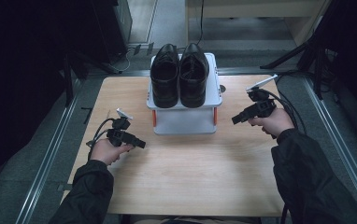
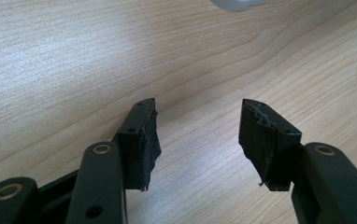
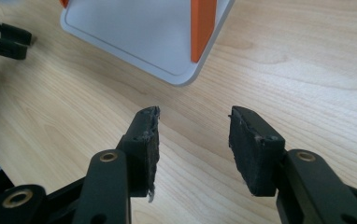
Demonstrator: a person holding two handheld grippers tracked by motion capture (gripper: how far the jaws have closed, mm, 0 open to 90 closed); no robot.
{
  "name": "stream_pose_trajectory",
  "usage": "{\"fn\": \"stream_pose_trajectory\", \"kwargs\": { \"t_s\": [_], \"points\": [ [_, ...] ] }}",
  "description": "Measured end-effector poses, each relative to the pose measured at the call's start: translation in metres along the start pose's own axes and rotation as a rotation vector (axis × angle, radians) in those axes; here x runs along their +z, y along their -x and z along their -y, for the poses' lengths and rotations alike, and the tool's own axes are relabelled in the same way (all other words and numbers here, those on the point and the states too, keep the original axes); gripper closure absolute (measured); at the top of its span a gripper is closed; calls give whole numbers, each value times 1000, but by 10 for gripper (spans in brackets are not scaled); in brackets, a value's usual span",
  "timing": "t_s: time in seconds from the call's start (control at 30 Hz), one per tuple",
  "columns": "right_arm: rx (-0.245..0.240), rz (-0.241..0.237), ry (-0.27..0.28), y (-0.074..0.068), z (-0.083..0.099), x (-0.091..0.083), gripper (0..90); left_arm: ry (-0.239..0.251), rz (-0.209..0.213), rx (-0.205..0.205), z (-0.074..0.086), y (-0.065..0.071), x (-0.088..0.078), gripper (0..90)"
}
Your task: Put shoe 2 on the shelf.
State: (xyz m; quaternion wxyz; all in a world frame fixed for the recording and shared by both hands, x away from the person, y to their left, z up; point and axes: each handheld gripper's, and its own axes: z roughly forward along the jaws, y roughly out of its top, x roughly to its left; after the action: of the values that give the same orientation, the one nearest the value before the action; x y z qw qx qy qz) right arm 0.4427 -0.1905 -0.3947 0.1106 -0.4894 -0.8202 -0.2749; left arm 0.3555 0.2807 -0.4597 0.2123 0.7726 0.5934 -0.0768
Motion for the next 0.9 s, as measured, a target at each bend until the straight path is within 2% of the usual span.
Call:
{"fn": "stream_pose_trajectory", "kwargs": {
  "t_s": [0.17,0.3,0.5,0.7,0.77,0.9],
  "points": [
    [-16,-30,0,6,16,19,541,-1,4,11,1,2,1,460],
    [-20,-36,-5,9,24,25,541,-1,2,12,1,1,2,460],
    [-23,-47,25,19,39,34,541,2,-1,4,2,0,2,460],
    [-55,-39,46,23,55,46,540,9,-3,14,2,2,1,460],
    [-58,-42,71,25,59,48,541,5,-2,17,2,3,1,458],
    [-63,-40,76,27,65,52,540,-1,4,34,1,5,2,453]
  ]
}}
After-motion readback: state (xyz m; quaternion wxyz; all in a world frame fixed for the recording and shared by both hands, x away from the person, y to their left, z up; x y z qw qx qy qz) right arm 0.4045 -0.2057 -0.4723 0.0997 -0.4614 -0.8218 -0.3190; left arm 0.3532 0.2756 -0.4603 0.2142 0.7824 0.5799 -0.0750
